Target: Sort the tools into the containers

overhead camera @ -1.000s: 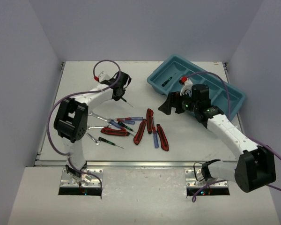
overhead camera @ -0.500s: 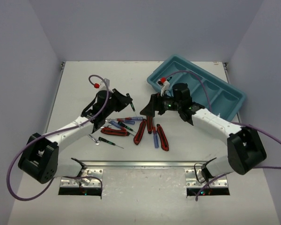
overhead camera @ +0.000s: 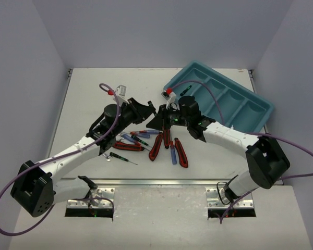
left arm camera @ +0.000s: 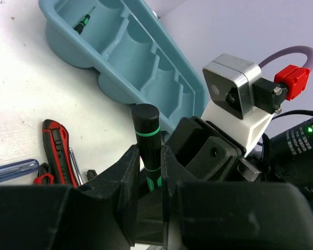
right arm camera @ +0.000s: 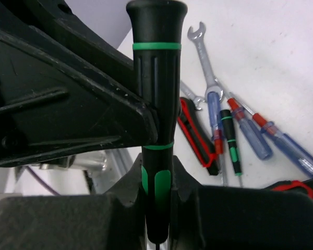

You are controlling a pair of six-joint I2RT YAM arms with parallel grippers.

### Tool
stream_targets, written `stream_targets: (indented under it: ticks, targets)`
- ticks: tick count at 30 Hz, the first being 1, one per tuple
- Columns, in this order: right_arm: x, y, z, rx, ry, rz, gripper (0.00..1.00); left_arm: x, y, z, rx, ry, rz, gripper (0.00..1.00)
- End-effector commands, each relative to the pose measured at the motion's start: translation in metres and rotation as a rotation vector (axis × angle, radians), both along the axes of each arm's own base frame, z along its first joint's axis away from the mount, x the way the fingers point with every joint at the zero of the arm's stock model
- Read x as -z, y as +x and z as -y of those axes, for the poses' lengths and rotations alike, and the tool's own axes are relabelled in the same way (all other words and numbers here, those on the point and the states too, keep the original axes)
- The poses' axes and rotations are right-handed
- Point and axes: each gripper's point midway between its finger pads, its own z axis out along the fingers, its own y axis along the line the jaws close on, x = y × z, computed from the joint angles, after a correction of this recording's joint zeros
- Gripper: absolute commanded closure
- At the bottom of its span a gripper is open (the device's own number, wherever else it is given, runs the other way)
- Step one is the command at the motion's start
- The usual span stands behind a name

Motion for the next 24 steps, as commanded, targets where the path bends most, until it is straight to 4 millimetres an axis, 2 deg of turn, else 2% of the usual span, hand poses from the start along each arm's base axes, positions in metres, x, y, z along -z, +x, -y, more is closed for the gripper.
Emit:
stream_targets:
  ticks: [1,2,6,7,8,9,10,11,12,14,16,19,20,21,22,23,24]
  targets:
    - [-0.029,0.029,0.009,0.150,0.057,0.082,1.00,-0.007,-0.001,-0.007,-0.007,0.071,0.055,0.89]
    - [-0.026,0.031,0.010,0.165,0.045,0.070,1.00,-0.007,0.001,-0.008,-0.014,0.098,0.054,0.76]
    - [-0.015,0.041,0.013,0.220,-0.004,0.030,1.00,-0.011,0.017,-0.020,-0.089,0.215,0.044,0.06]
    - [-0.010,0.044,0.016,0.239,-0.022,0.012,1.00,-0.019,0.024,-0.027,-0.139,0.237,0.046,0.00]
    - [-0.006,0.050,0.021,0.275,-0.039,-0.004,1.00,-0.014,0.025,-0.035,-0.169,0.276,0.014,0.00]
    - [-0.004,0.053,0.024,0.286,-0.040,-0.013,1.00,-0.027,0.031,-0.041,-0.222,0.273,0.034,0.00]
    - [-0.002,0.063,0.031,0.332,-0.053,-0.036,1.00,-0.024,0.032,-0.059,-0.295,0.331,-0.013,0.00]
    - [0.004,0.068,0.038,0.360,-0.069,-0.060,1.00,-0.033,0.035,-0.067,-0.348,0.336,-0.006,0.00]
    - [0.006,0.073,0.042,0.382,-0.076,-0.074,1.00,-0.035,0.033,-0.077,-0.385,0.355,-0.019,0.00]
    - [0.012,0.090,0.058,0.447,-0.105,-0.109,1.00,-0.050,0.027,-0.106,-0.519,0.354,-0.029,0.00]
    - [0.021,0.119,0.086,0.566,-0.180,-0.140,1.00,-0.050,0.014,-0.123,-0.576,0.360,-0.056,0.00]
    - [0.031,0.161,0.121,0.718,-0.247,-0.200,1.00,-0.039,-0.003,-0.135,-0.583,0.388,-0.100,0.00]
    - [0.020,0.183,0.135,0.785,-0.233,-0.195,1.00,-0.032,-0.011,-0.139,-0.573,0.403,-0.121,0.00]
    - [0.035,0.182,0.137,0.786,-0.264,-0.229,1.00,-0.031,-0.014,-0.138,-0.562,0.398,-0.122,0.00]
    - [0.020,0.204,0.145,0.826,-0.234,-0.216,1.00,-0.025,-0.020,-0.139,-0.543,0.414,-0.141,0.00]
    - [0.039,0.213,0.148,0.833,-0.271,-0.260,1.00,-0.021,-0.028,-0.134,-0.489,0.412,-0.143,0.00]
    - [0.040,0.223,0.151,0.842,-0.281,-0.271,1.00,-0.013,-0.031,-0.130,-0.449,0.431,-0.154,0.00]
